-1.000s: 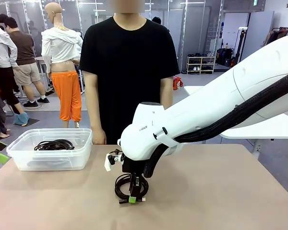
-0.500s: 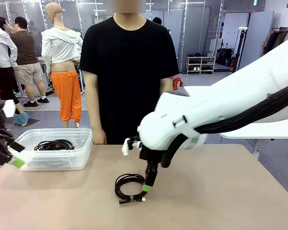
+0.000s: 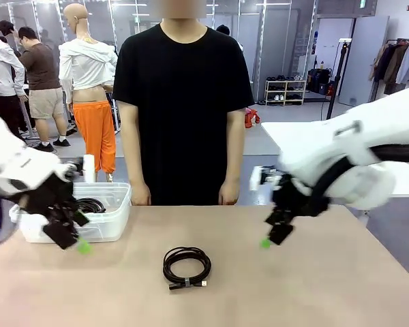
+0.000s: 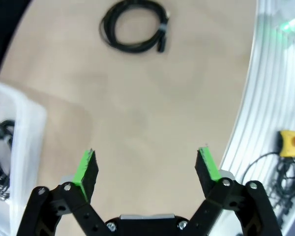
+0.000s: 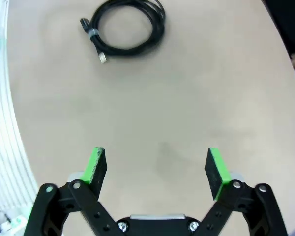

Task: Organize and store the cables.
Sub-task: Place the USB Extension Cable into the Organizing box.

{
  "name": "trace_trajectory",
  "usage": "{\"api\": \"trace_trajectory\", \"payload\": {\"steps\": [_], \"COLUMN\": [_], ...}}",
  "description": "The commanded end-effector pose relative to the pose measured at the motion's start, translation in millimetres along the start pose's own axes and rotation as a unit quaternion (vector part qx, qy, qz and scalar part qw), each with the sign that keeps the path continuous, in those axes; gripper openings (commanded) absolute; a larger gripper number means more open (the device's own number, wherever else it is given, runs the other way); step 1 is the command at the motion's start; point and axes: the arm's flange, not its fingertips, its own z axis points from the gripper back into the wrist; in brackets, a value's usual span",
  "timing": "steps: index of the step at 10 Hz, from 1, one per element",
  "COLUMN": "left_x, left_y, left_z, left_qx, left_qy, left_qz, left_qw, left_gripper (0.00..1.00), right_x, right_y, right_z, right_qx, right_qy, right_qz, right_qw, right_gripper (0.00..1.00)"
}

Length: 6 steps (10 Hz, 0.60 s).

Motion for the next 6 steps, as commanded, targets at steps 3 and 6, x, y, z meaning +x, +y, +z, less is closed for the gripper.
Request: {"api": "trace_trajectory", "payload": {"steps": [3,6], "left_x": [94,149], "left_y": [-41,-64], "left_z": [-69,-122], "left_qx": [-0.001,0.007], "left_qy": [0.056,0.1], "left_qz": [-0.003,-0.034], "left_qw": [0.998,0.994], "left_gripper": [1.0,1.0], "right_x": [-132,-210], "right_y": [-4,0], "right_z": [75,112], "right_qx": [-0.017,-0.042], "right_qy": [-0.096,-0.162], "right_qz": [-0.016,-0.035], "right_qw": [0.995,0.985], "right_gripper": [1.0,1.0]}}
